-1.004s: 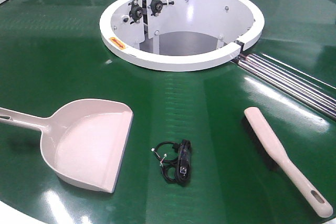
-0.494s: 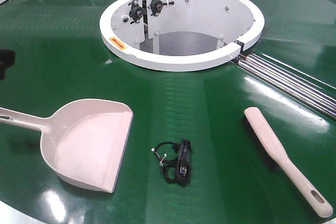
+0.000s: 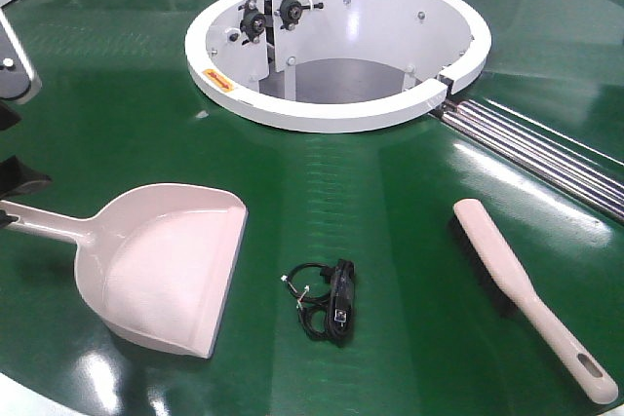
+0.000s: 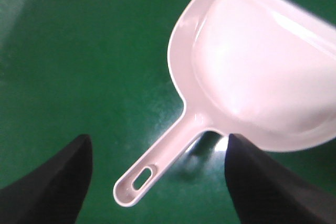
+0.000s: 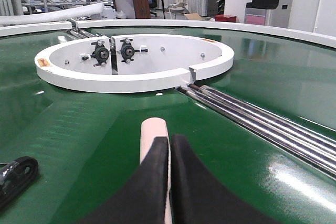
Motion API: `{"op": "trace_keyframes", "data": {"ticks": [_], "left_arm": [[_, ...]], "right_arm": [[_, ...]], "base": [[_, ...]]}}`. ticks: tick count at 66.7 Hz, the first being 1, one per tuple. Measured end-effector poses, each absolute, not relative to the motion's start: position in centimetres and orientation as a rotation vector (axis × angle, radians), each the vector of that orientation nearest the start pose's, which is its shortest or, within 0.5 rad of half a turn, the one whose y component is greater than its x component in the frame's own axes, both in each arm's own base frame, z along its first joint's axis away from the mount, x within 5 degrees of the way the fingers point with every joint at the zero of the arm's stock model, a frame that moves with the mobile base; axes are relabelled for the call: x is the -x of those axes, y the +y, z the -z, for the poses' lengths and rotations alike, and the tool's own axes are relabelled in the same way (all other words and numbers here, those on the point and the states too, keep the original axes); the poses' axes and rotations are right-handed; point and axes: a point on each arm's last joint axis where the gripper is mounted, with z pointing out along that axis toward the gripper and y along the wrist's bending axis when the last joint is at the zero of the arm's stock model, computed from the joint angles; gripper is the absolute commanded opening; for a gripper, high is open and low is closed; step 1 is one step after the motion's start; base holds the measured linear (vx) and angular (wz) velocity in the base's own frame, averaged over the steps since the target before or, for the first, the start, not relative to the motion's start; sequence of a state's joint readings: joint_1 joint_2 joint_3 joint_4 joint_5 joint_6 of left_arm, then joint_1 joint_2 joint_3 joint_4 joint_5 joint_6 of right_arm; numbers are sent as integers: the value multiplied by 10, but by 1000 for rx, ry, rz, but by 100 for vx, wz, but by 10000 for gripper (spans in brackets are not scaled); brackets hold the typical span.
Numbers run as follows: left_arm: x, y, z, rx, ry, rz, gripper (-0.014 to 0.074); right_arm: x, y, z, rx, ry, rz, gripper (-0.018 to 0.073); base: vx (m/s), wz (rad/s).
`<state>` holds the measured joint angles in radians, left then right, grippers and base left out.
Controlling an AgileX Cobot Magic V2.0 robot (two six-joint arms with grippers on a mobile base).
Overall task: Clean and inspect green conveyor with broom and dustpan
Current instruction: 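Reach the left gripper to the pink dustpan handle and close on it, then lift the dustpan with the left gripper and set its lip beside the black module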
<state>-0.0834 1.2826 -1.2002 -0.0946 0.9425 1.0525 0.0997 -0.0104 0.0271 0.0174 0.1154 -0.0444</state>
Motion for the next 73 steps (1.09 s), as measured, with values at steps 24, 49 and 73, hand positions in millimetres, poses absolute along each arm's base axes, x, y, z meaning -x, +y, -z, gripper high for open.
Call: {"op": "trace_keyframes", "data": {"ticks": [24,49,73], "left_arm": [[-317,-23,-329,-1549,2216,-388,506],[-346,-30,-274,-1990,2105,-256,506],[-351,-29,-251,-2118,2109,-187,506]], "right_arm": [[-56,6,-194,104,1613,-58,-9],[-56,6,-194,104,1613,-58,-9],[-56,6,-194,104,1613,-58,-9]], "base": [[0,0],[0,0],[0,0]]}}
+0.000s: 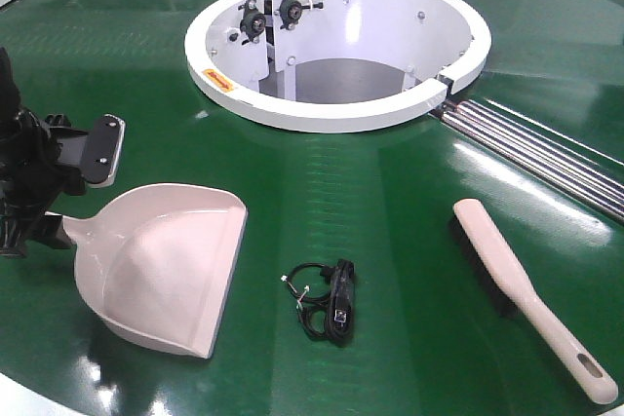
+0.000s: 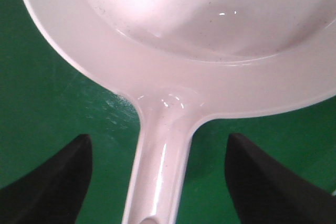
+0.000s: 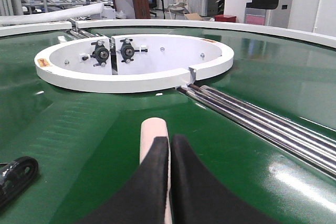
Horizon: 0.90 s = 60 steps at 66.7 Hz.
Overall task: Clean and inspect green conveyor with broom and dustpan
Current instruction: 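Lift the dustpan with the left gripper and set its lip beside the black module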
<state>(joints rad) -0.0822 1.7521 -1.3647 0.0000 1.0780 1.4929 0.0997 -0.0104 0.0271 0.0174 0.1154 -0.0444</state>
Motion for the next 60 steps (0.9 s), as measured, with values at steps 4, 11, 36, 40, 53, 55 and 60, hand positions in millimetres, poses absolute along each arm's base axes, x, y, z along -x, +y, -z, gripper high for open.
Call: {"op": "trace_keyframes", "data": {"ticks": [4,11,36,40,53,55,60], "left_arm": [[-351,-27,-251,2322,-2318,206,506],[-352,-22,-251,2308,-2329,206,506],[-360,-15,-231,2274,-2318,160,506],[-361,-15,-229,2290,-2296,155,506],[-363,-17,-220,2349,-2228,109,487],[-364,-17,-218,2351,-2221,104,476],[-365,-17,-214,2350,-2209,91,429]], "right_arm": [[-56,6,-194,104,1613,-58,-9],[-56,6,-194,104,1613,-58,-9],[-56,6,-194,104,1613,-58,-9],[-56,6,-194,104,1613,-58,-9],[-56,6,-194,104,1613,-58,-9],[-56,6,-194,104,1613,-58,-9],[-56,6,-194,104,1613,-58,-9]], "base": [[0,0],[0,0],[0,0],[0,0],[0,0],[0,0],[0,0]]}}
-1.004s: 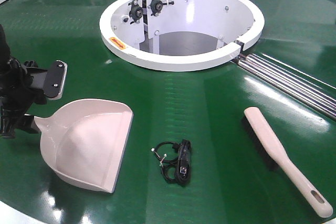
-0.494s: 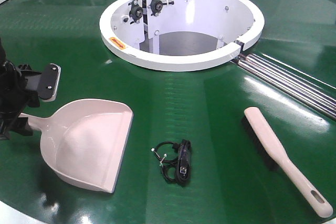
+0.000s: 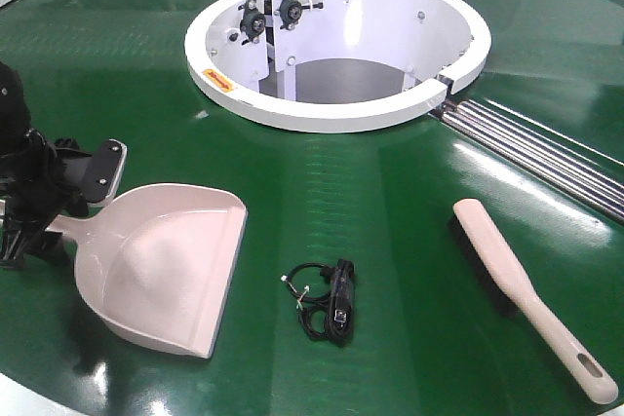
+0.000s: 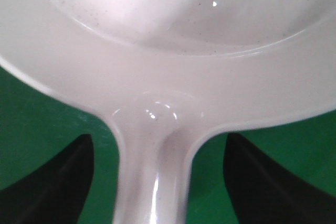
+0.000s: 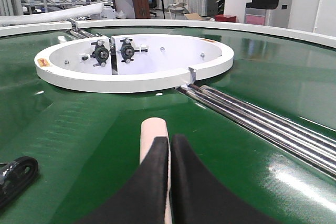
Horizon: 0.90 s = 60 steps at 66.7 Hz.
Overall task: Clean and inspect green conveyor with broom and dustpan
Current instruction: 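Lift the dustpan with the left gripper and set its lip beside the black module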
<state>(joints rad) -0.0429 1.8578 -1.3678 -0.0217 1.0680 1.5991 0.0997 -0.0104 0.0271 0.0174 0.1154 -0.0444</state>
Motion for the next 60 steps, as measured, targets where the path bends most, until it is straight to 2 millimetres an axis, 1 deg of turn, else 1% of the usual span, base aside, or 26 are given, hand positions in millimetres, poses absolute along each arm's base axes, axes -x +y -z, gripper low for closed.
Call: {"op": "trace_keyframes", "data": {"ticks": [8,14,22,26,39,47,52,60], "left_arm": [[-365,-17,-210,2340,-2194,66,309],[-365,-17,-209,2340,-2184,65,192],[-364,-16,-211,2341,-2177,73,48],[-362,-16,-215,2344,-2172,87,-9],[-354,-17,-239,2375,-2219,135,-8],[-350,-24,-252,2408,-2279,118,-8],[-349,-32,-256,2440,-2278,118,-8],[-347,-47,-257,2489,-2238,109,-8]], "right_arm": [[-56,6,-194,104,1613,-58,-9],[-56,6,-194,104,1613,-58,-9],[-56,6,-194,104,1613,-58,-9],[-56,6,-194,104,1613,-58,-9],[-56,6,-194,104,1613,-58,-9],[-56,6,-194,104,1613,-58,-9],[-56,6,-194,104,1613,-58,-9],[-56,6,-194,104,1613,-58,-9]], "base": [[0,0],[0,0],[0,0],[0,0],[0,0],[0,0],[0,0],[0,0]]}}
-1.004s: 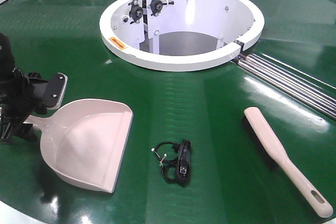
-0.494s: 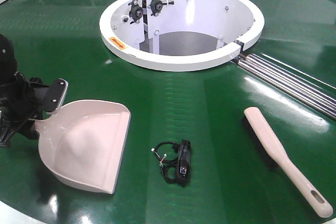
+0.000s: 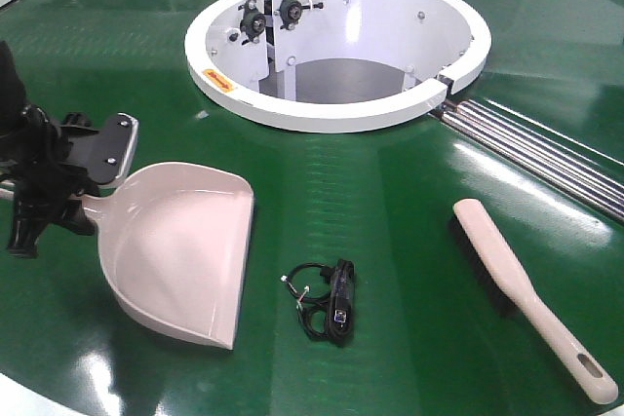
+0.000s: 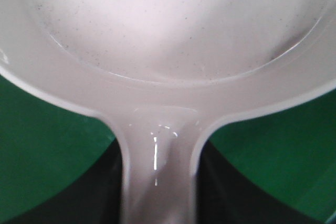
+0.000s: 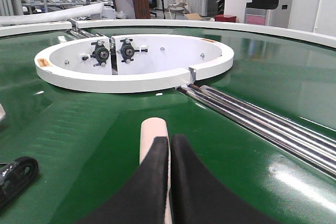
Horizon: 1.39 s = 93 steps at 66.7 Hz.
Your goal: Clean and inspect green conveyor with broom and dustpan
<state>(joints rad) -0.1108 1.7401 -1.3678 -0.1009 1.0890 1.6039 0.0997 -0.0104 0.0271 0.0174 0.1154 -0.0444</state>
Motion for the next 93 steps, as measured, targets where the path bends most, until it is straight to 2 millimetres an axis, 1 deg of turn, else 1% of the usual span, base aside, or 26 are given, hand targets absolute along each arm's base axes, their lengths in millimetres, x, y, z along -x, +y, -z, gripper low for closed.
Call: {"op": "trace_keyframes", "data": {"ticks": [8,20,35,59,76,93], "left_arm": [[-347,-55,-256,2518,-2208,113,-8],[-346,-61,-254,2520,-2203,102,-8],[-349,-62,-242,2455,-2219,54,-8],[-347,-70,-241,2462,-2220,7,-8],[-346,-73,-238,2427,-2228,-62,-8],[-346,-72,-235,2424,-2214,-55,-8]], "right_arm": [[-56,6,-194,104,1613,-58,-9],[-56,6,-194,104,1613,-58,-9],[-56,6,-194,104,1613,-58,-9],[-56,6,-194,104,1613,-58,-9],[-56,6,-194,104,1613,-58,-9],[-56,6,-194,104,1613,-58,-9]], "base": [[0,0],[0,0],[0,0],[0,0],[0,0],[0,0]]}}
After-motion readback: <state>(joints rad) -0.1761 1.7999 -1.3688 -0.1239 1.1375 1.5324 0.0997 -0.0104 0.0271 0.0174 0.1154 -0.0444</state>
